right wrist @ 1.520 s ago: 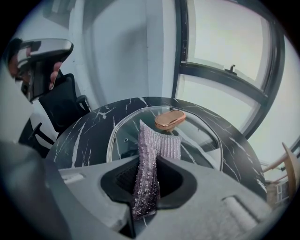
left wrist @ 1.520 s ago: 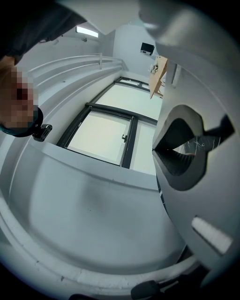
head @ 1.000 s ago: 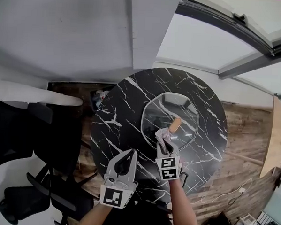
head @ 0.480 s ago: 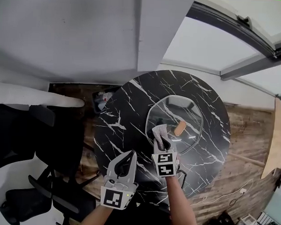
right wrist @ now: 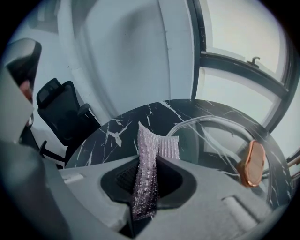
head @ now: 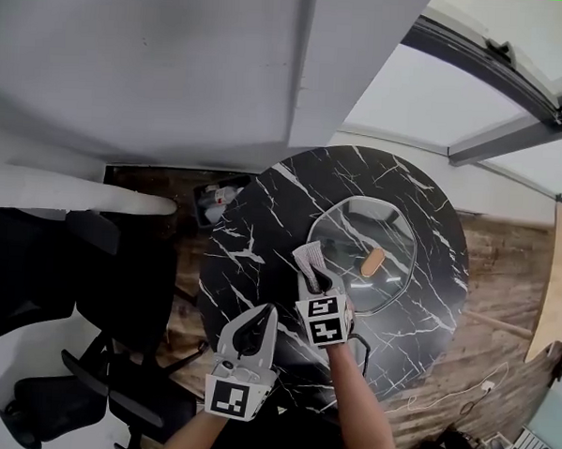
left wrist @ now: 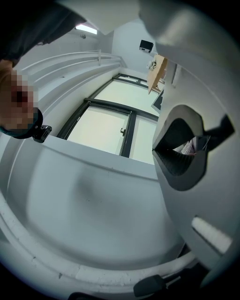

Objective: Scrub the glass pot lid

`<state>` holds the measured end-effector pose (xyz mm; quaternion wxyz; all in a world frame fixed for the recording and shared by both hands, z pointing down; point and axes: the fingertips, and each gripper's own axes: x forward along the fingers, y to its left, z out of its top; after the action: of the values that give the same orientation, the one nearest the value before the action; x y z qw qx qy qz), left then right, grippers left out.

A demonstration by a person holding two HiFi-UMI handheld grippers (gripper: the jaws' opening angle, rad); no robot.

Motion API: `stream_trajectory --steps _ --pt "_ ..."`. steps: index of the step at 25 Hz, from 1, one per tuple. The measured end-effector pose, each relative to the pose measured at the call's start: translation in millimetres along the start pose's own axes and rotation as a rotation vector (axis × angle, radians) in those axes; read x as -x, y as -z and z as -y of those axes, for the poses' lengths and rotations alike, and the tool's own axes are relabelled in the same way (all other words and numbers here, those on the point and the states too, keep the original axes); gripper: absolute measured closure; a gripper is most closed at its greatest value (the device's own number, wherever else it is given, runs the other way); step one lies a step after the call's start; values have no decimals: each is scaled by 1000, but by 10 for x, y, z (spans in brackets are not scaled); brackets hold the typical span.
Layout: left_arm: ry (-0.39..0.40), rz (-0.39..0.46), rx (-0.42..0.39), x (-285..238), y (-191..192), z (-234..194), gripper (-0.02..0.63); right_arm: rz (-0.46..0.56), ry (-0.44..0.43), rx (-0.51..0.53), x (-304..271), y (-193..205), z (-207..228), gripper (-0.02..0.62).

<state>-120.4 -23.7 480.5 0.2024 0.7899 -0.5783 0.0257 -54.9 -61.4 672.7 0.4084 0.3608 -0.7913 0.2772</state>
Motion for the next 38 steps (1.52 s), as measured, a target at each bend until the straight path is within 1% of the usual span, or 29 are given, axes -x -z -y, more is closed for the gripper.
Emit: stream_trajectory --steps 3,6,10,11,12,13,15,17,19,22,24,26,29,31,33,35,38 --pt "-1 -6 -8 26 -10 -25 603 6 -84 -39 -26 -30 -88 525" --pt "-6 -10 -19 41 -2 -27 603 6 -232 -144 -20 -28 -220 525" --pt "-4 -13 -26 71 -14 39 603 25 -402 -264 139 16 -319 525" --pt "-3 -9 -30 83 -27 63 603 43 -450 -289 216 27 -343 525" --pt "0 -6 -35 95 -41 95 603 74 -481 -293 319 36 -348 525" --pt "4 -5 -39 105 -53 134 603 115 -489 -273 447 43 -328 525" --pt "13 -6 -48 116 -72 217 603 216 -446 -208 748 41 -208 525" --pt "23 -8 -62 121 -75 295 603 314 -349 -174 1051 45 12 525" --pt "30 -5 -67 109 -70 374 603 388 -226 -199 1336 85 332 525" --pt "34 17 -66 97 -89 519 603 456 -41 -308 1702 216 895 525" --pt "40 29 -68 93 -111 631 603 441 81 -362 1815 367 1262 525" --pt "46 33 -80 86 -128 729 603 388 182 -389 1818 522 1551 525" --pt "54 24 -101 56 -137 823 603 313 271 -415 1735 672 1819 525" --pt "52 33 -102 41 -168 862 603 258 303 -413 1656 754 1905 525" --pt "52 42 -106 18 -190 896 603 201 313 -403 1554 833 1938 525" --pt "59 39 -114 -22 -186 916 603 155 298 -406 1418 894 1933 525" --pt "61 38 -117 -62 -179 928 603 128 276 -431 1263 918 1936 525"
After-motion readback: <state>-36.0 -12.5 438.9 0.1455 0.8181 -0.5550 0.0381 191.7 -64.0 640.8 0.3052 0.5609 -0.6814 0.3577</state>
